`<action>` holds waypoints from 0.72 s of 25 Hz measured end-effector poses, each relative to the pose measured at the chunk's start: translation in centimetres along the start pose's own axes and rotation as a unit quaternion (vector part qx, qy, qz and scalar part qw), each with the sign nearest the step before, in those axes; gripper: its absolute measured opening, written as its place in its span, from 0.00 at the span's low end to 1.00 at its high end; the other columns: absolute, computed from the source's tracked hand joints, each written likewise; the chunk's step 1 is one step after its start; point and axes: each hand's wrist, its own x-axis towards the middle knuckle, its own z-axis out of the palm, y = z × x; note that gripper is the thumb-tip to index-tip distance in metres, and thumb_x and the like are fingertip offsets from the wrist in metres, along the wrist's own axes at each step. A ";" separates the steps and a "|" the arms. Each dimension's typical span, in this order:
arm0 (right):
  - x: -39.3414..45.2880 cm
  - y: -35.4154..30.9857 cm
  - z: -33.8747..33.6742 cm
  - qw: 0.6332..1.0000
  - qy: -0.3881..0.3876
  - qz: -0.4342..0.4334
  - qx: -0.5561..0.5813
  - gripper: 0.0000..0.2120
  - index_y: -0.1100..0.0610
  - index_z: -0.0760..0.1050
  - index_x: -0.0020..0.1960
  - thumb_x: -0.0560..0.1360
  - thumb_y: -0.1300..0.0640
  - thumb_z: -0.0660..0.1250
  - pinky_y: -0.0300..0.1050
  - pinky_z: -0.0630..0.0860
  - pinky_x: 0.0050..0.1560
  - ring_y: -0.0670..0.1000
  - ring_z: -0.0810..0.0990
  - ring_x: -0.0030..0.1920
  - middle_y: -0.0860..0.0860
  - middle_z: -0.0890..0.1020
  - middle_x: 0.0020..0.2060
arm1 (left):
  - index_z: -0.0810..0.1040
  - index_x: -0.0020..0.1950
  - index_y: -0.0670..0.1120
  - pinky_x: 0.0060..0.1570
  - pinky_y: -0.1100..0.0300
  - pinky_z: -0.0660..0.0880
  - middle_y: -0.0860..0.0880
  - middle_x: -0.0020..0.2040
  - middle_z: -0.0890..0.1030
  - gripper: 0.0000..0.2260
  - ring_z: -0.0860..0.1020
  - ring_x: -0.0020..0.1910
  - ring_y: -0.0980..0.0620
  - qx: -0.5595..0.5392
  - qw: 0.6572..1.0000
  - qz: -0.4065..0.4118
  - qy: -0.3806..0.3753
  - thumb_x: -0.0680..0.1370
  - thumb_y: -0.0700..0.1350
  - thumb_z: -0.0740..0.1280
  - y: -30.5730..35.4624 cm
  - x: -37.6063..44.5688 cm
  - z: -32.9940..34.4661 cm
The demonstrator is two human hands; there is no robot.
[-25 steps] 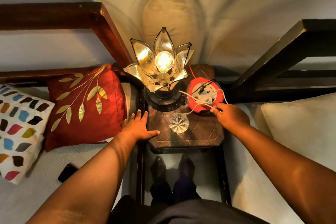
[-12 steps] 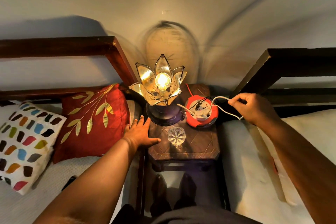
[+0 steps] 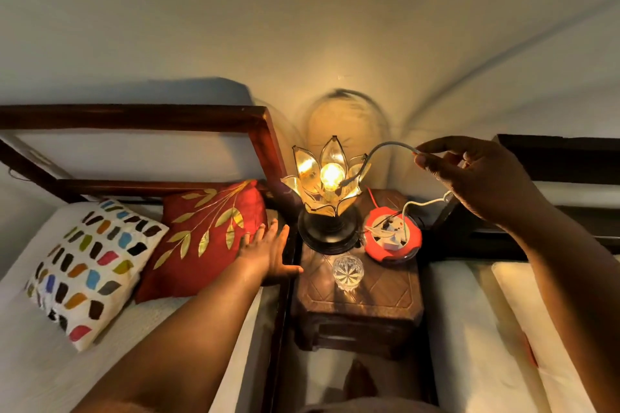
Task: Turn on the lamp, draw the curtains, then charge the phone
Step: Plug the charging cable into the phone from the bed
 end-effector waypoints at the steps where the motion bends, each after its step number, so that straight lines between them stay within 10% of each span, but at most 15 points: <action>1: -0.7 -1.6 -0.3 1.000 -0.002 -0.015 -0.004 0.02 0.36 0.76 0.41 0.72 0.42 0.67 0.38 0.70 0.35 0.43 0.78 0.35 0.45 0.80 0.35 | 0.39 0.78 0.51 0.72 0.41 0.44 0.46 0.79 0.38 0.46 0.43 0.77 0.42 -0.002 1.000 0.004 0.004 0.72 0.70 0.60 -0.3 -0.7 0.1; 11: -12.1 -20.6 3.9 0.980 -0.013 -0.201 -0.007 0.10 0.40 0.80 0.40 0.67 0.36 0.66 0.33 0.67 0.30 0.43 0.75 0.31 0.42 0.81 0.35 | 0.37 0.78 0.52 0.72 0.42 0.41 0.47 0.78 0.36 0.45 0.40 0.77 0.42 -0.096 0.994 -0.039 0.035 0.72 0.71 0.57 -11.7 -14.5 7.2; 18: -19.4 -29.3 12.9 0.930 -0.259 -0.251 -0.078 0.20 0.50 0.71 0.30 0.68 0.34 0.63 0.35 0.69 0.28 0.43 0.74 0.28 0.45 0.76 0.27 | 0.45 0.79 0.48 0.73 0.44 0.56 0.43 0.79 0.48 0.43 0.53 0.76 0.42 -0.253 0.954 -0.164 -0.004 0.74 0.65 0.64 -21.5 -24.5 14.9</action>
